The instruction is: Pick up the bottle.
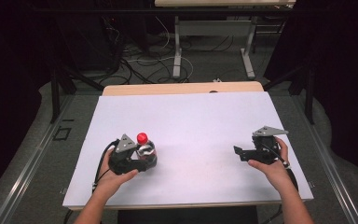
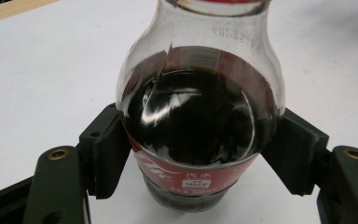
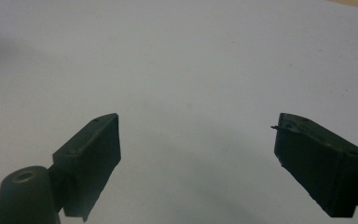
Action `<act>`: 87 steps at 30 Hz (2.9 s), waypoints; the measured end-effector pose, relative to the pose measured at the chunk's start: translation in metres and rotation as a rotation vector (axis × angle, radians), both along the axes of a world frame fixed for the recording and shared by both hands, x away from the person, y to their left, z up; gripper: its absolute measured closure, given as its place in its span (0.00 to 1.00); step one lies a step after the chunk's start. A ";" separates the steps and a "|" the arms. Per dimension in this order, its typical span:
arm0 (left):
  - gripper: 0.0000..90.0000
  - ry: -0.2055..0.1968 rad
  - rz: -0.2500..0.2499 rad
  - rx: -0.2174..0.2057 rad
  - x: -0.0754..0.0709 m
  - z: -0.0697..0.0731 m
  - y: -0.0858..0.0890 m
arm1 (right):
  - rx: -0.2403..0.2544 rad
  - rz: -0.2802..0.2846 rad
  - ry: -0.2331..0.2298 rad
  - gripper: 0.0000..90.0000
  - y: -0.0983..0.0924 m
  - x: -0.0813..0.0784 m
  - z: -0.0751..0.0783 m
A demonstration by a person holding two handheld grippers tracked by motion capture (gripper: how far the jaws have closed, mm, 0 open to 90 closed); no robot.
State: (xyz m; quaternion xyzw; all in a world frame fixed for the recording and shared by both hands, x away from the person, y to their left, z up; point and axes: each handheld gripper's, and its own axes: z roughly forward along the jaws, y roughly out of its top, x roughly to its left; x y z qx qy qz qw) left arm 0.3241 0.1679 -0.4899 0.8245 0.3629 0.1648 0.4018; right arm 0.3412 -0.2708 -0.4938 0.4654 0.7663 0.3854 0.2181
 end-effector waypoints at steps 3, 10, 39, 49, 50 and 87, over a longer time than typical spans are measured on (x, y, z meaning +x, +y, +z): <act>0.33 0.008 -0.019 0.008 0.000 0.005 -0.009 | 0.002 0.022 -0.001 0.16 0.006 0.000 0.002; 0.33 0.006 -0.067 -0.004 0.003 0.013 -0.032 | 0.028 0.116 -0.037 0.17 0.028 -0.001 0.025; 0.33 0.006 -0.201 0.004 0.007 0.009 -0.108 | 0.034 0.417 -0.070 0.34 0.127 -0.004 0.106; 0.33 0.005 -0.233 0.007 0.005 0.011 -0.120 | 0.046 0.416 -0.031 0.42 0.132 -0.003 0.108; 0.33 -0.003 -0.237 0.004 0.005 0.011 -0.123 | 0.043 0.412 -0.030 0.43 0.132 -0.004 0.108; 0.33 0.027 -0.160 -0.008 0.028 0.012 -0.136 | 0.020 0.352 0.009 0.68 0.150 0.025 0.095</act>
